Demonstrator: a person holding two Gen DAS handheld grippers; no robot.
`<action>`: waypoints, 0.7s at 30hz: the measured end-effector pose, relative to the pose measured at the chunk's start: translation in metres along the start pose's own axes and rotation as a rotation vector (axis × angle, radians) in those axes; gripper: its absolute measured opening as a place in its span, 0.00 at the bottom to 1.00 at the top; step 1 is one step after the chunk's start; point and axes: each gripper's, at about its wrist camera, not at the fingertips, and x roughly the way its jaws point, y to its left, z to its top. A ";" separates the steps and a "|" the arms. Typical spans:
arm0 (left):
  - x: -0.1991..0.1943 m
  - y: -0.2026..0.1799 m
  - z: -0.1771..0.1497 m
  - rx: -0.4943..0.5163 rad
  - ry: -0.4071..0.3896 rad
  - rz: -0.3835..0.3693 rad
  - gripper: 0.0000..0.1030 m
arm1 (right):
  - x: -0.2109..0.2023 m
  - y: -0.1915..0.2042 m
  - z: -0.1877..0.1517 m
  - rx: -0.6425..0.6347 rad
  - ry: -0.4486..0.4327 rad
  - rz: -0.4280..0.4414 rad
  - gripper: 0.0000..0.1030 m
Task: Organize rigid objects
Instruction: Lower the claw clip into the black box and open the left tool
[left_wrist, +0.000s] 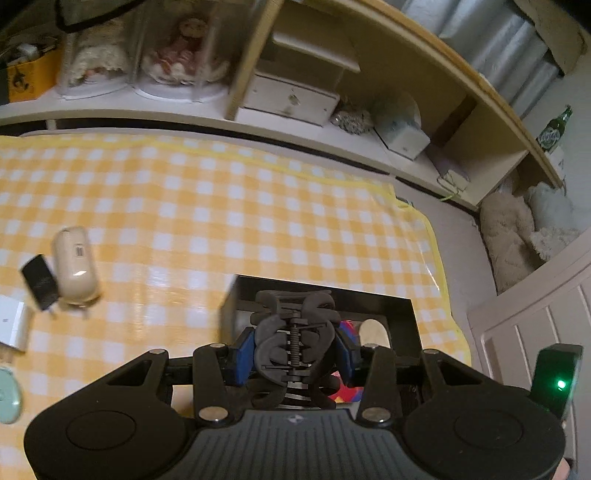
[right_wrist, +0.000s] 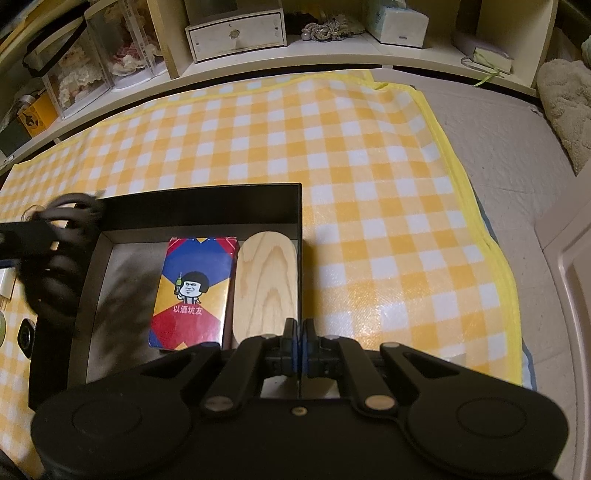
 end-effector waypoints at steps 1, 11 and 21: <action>0.006 -0.005 0.000 0.005 0.003 0.006 0.44 | 0.000 0.000 0.000 -0.001 -0.001 0.000 0.03; 0.041 -0.022 -0.010 0.083 0.000 0.157 0.44 | -0.002 -0.002 0.000 0.017 -0.011 0.012 0.03; 0.059 -0.023 -0.015 0.093 -0.040 0.210 0.44 | 0.000 -0.005 -0.002 0.041 -0.019 0.029 0.04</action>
